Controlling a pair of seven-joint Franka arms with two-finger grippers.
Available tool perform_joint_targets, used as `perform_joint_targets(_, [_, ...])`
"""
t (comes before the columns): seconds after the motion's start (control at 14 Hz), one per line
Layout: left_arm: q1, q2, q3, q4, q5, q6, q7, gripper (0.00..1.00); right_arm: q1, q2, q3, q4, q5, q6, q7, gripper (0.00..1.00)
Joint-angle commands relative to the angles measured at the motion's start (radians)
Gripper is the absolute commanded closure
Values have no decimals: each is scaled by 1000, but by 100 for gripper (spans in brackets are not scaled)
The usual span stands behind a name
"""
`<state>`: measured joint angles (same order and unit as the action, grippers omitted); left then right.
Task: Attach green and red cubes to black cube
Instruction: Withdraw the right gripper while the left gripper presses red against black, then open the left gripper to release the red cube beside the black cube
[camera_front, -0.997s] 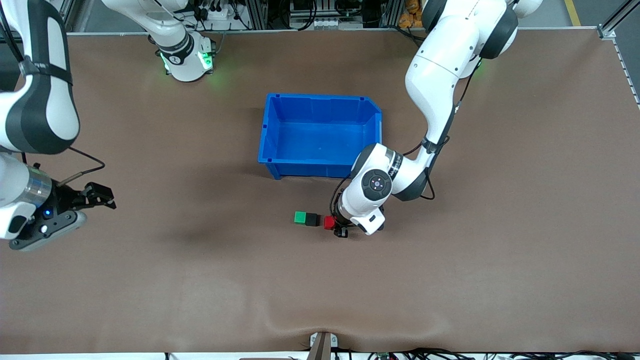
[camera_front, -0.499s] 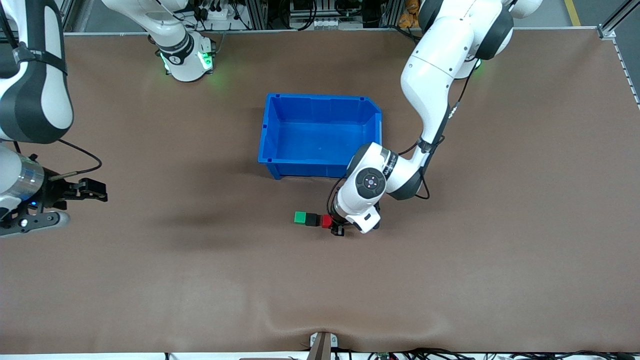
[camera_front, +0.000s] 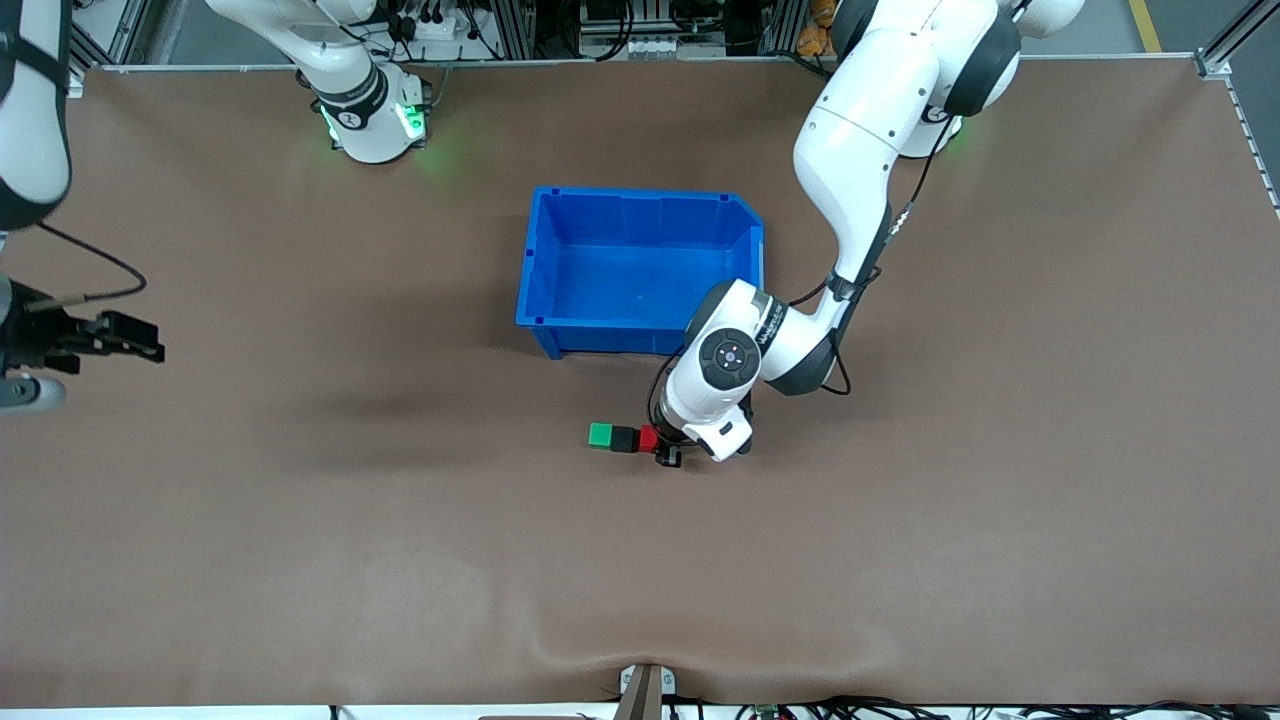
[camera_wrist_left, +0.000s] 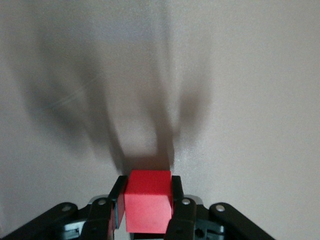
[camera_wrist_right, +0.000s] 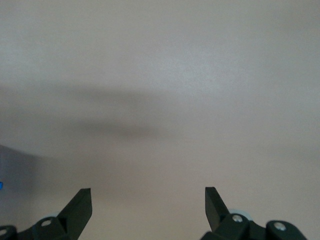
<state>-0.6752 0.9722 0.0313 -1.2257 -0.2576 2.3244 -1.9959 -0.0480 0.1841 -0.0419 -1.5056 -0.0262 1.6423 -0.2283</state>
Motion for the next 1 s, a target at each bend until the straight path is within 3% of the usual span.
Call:
perform_joint_targets(0.0, [-17, 23, 13, 20, 6, -8, -12, 94, -3, -107, 10, -84, 6, -12, 59, 0])
perform_joint_targets(0.14, [-17, 22, 13, 12, 11, -8, -11, 66, 0, -185, 10, -114, 44, -67, 125, 0])
perform_joint_targets(0.64, [-24, 11, 12, 14, 12, -10, -11, 57, -3, -219, 7, -54, 88, -205, 239, 0])
perform_joint_targets(0.71, [-24, 11, 10, 15, 11, -10, -9, 49, 0, -219, 10, -51, 89, -205, 275, 0])
perform_joint_targets(0.78, [-23, 11, 12, 15, 12, -10, -6, 30, 0, -221, 10, -54, 89, -211, 282, 0])
perform_joint_targets(0.85, [-23, 11, 12, 15, 12, -10, -1, 0, 2, -225, 14, -56, 89, -214, 280, 0])
perform_joint_targets(0.93, [-24, 6, 13, 15, 14, -10, 9, 0, 2, -221, 17, -50, 82, -199, 276, 0])
